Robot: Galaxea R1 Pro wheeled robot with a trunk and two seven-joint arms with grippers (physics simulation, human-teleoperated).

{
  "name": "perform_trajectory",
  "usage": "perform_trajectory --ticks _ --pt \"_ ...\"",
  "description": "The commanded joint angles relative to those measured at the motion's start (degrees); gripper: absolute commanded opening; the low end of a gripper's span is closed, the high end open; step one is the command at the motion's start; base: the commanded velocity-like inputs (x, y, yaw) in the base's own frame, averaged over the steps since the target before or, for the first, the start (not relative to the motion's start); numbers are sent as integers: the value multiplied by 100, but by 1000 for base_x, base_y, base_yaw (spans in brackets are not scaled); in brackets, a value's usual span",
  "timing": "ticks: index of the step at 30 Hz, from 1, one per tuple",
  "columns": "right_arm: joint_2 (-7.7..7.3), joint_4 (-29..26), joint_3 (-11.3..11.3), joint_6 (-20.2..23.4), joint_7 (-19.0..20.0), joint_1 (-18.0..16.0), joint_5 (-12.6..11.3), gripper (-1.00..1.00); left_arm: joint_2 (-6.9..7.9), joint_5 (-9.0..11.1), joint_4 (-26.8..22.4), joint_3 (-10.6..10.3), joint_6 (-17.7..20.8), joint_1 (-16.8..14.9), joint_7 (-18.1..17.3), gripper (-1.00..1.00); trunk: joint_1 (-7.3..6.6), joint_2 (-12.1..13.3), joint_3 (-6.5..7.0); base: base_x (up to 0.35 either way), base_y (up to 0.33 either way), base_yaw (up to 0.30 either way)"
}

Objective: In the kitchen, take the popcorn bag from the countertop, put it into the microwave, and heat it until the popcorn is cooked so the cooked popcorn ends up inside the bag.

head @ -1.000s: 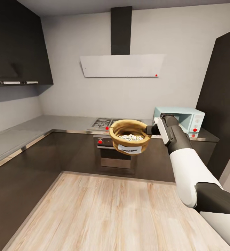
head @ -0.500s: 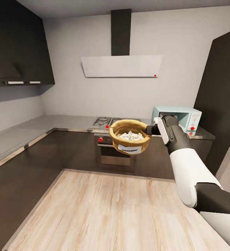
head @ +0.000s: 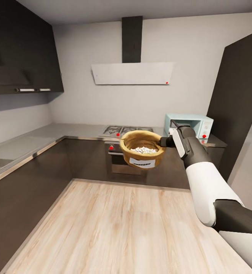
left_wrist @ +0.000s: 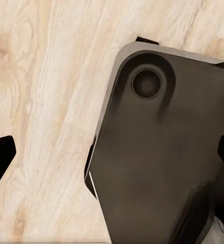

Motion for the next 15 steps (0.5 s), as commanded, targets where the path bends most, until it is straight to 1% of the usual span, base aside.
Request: perform_trajectory --ticks 1,6,8,12,14,15 --pt "6 -4 -17 19 -36 -4 -28 -100 -2 23 -9 2 -10 2 14 100 -3 -5 -7 -345 0 0" --pt "6 -4 -20 19 -34 -4 -25 -100 8 64 -9 5 -9 2 12 100 -3 -5 -7 -320 0 0" --pt "5 -4 -21 19 -35 -4 -27 -100 14 70 -9 15 -7 4 11 100 -3 -5 -7 -101 0 0" --pt "-19 -4 -26 19 -36 -4 -29 -100 16 76 -9 22 -4 2 12 100 -3 -5 -7 -18 0 -35" --pt "-148 -4 -22 19 -36 -4 -32 -100 16 77 -9 27 -6 2 10 100 -3 -5 -7 -2 0 -190" --pt "-162 -4 -21 19 -36 -4 -30 -100 16 77 -9 27 -6 2 10 100 -3 -5 -7 -1 0 -226"
